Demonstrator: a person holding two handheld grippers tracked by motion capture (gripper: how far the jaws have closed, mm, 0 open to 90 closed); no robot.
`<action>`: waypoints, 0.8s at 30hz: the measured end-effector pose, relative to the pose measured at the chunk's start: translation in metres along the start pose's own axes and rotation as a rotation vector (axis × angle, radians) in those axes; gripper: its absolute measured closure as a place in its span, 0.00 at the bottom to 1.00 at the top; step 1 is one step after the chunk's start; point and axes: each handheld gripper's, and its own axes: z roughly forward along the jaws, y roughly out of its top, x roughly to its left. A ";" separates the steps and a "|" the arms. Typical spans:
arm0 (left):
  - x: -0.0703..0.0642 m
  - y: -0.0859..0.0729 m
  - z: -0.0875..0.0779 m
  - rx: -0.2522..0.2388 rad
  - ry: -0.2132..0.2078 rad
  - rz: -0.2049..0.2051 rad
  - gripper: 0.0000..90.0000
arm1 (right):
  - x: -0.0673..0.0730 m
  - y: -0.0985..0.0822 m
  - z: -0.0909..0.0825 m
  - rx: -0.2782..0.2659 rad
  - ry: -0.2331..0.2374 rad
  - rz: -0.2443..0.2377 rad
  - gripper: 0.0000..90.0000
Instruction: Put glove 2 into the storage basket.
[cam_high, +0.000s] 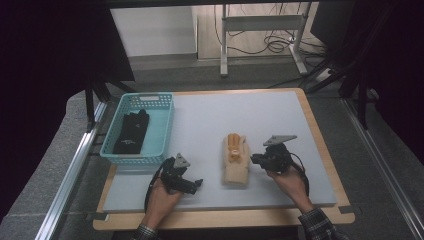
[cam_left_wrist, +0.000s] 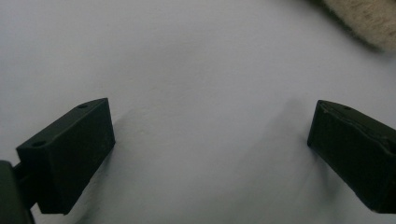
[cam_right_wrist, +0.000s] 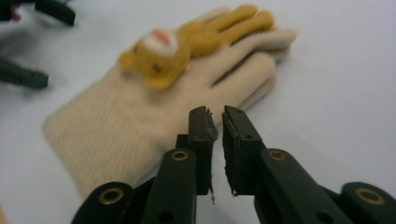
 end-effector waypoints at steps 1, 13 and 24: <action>0.000 0.000 0.000 0.000 0.000 0.000 0.01 | 0.000 0.000 0.000 0.000 0.000 0.000 0.90; 0.000 0.000 0.000 -0.001 0.001 0.000 0.01 | 0.017 -0.027 0.015 0.067 0.067 -0.024 0.91; 0.000 0.000 -0.001 0.000 0.000 0.000 0.01 | 0.034 -0.020 0.035 0.048 0.107 -0.052 0.86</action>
